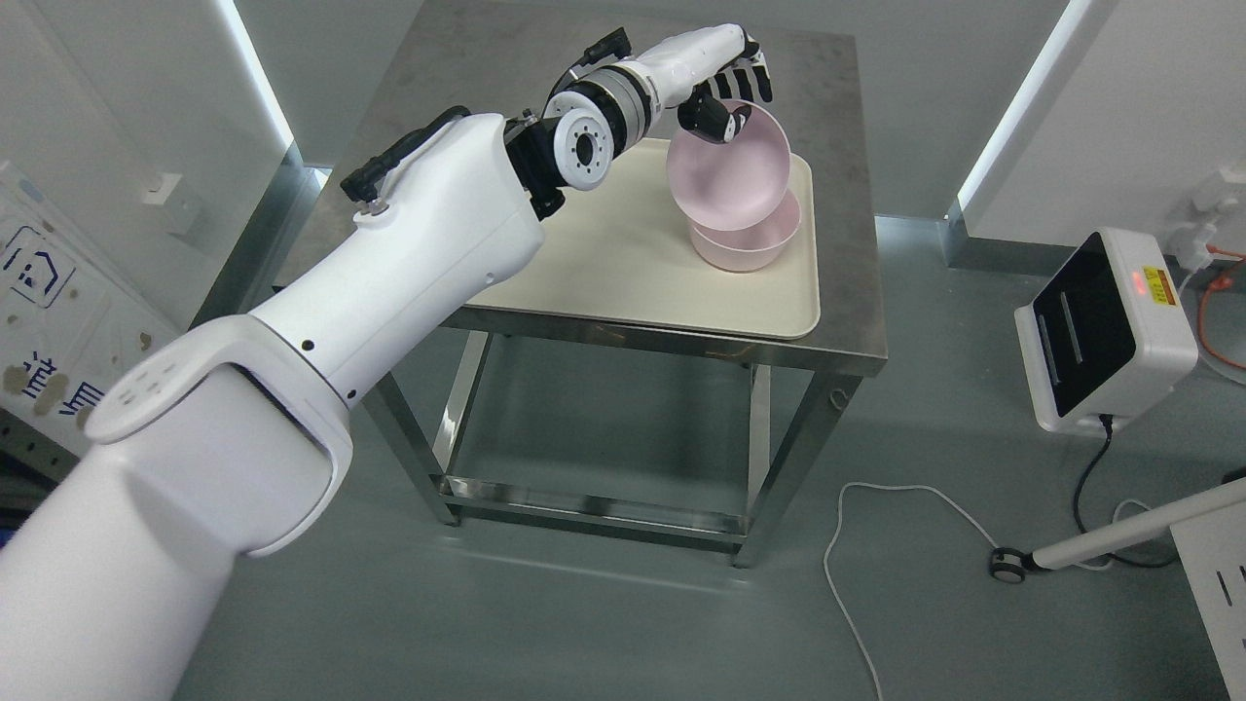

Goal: Stack pink IKEA bowls on left shelf middle
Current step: 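Lift the pink bowl and carry it over the other pink bowl, then lower the held bowl into the other pink bowl and release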

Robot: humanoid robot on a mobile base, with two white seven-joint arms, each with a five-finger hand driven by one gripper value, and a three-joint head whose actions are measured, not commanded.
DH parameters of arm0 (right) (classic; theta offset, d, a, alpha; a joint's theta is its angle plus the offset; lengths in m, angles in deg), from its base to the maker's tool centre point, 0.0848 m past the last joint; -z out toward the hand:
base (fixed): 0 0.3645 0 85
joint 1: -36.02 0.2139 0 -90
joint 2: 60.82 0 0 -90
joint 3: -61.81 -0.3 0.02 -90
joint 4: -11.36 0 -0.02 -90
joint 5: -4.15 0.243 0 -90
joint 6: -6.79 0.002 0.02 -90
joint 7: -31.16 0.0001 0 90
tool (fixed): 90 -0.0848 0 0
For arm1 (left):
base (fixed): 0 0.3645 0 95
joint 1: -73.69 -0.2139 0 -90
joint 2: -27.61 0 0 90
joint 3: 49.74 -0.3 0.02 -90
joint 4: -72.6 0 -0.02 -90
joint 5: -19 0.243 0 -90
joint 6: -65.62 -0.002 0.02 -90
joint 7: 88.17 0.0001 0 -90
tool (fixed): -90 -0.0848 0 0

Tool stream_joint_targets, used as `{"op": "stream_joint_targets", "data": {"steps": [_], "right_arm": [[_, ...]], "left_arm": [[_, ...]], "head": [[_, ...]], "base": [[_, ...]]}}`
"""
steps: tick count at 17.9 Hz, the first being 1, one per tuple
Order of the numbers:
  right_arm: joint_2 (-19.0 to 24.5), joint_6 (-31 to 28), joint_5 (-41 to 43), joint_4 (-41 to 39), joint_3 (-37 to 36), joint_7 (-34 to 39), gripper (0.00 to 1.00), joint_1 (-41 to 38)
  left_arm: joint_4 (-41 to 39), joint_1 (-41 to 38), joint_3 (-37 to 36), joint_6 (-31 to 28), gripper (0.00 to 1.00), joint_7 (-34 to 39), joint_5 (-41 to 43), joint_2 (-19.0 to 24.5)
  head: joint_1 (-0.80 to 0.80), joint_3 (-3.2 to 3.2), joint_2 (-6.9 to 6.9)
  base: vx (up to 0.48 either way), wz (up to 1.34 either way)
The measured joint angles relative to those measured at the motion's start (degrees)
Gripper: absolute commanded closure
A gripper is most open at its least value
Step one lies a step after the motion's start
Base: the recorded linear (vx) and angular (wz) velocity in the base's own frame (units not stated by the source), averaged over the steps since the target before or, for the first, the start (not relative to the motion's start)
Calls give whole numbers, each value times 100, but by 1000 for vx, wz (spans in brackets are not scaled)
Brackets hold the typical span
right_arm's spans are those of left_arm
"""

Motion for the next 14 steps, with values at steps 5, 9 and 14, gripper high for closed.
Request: {"op": "stream_joint_targets", "data": {"steps": [5, 9, 14], "right_arm": [[0, -1, 0, 0, 0, 0, 0, 0], [0, -1, 0, 0, 0, 0, 0, 0], [0, -6, 0, 0, 0, 0, 0, 0]], "left_arm": [[44, -59, 58, -5, 34, -121, 399, 0], [-27, -280, 333, 4, 28, -258, 540, 0], [-596, -783, 1215, 65, 24, -655, 614, 0]], "head": [[0, 0, 0], [0, 0, 0], [0, 0, 0]], "base": [[0, 0], [0, 0], [0, 0]]}}
